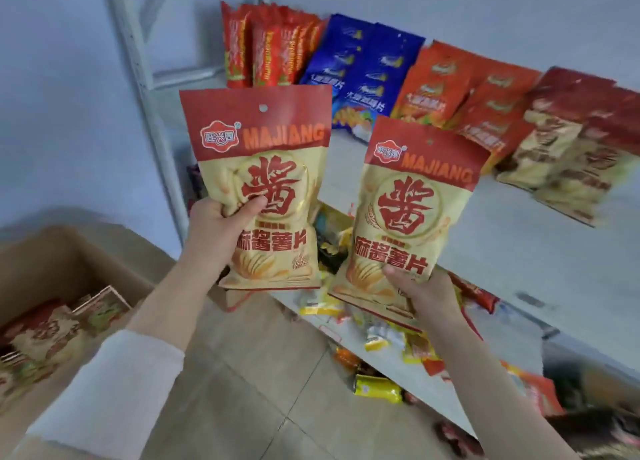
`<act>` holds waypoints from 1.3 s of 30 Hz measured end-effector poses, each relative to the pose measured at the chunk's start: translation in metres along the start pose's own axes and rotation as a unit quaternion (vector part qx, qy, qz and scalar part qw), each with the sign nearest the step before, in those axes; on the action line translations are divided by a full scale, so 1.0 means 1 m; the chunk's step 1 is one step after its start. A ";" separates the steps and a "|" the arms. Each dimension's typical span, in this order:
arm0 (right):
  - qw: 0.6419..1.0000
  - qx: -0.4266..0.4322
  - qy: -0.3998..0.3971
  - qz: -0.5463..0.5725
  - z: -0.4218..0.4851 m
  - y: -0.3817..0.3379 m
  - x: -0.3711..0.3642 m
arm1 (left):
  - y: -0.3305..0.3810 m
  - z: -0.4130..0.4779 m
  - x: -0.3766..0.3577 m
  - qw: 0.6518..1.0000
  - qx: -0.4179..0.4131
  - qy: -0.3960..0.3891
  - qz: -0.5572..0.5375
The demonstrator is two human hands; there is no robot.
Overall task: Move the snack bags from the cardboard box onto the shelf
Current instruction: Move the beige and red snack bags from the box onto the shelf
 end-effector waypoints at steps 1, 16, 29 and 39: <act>1.000 0.005 0.018 0.005 0.000 -0.007 0.035 | 0.013 -0.001 -0.037 1.000 -0.012 -0.018 -0.002; 0.974 0.037 0.218 0.047 0.082 -0.039 0.360 | 0.093 0.023 -0.457 0.961 -0.070 -0.267 0.018; 0.974 -0.038 0.218 0.041 0.264 -0.022 0.439 | 0.062 0.167 -0.667 0.951 -0.059 -0.302 0.029; 0.932 -0.035 0.349 -0.097 0.293 -0.027 0.462 | 0.064 0.187 -0.698 0.973 -0.126 -0.186 0.059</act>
Point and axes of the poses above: each hand's wrist, its own z-axis towards the middle knuckle, its own x-axis out of the back of the hand, y = z × x, the point moved 10 cm from there along z, towards the middle knuckle, and after that the axes turned 8 degrees about z, right-handed, at the moved point
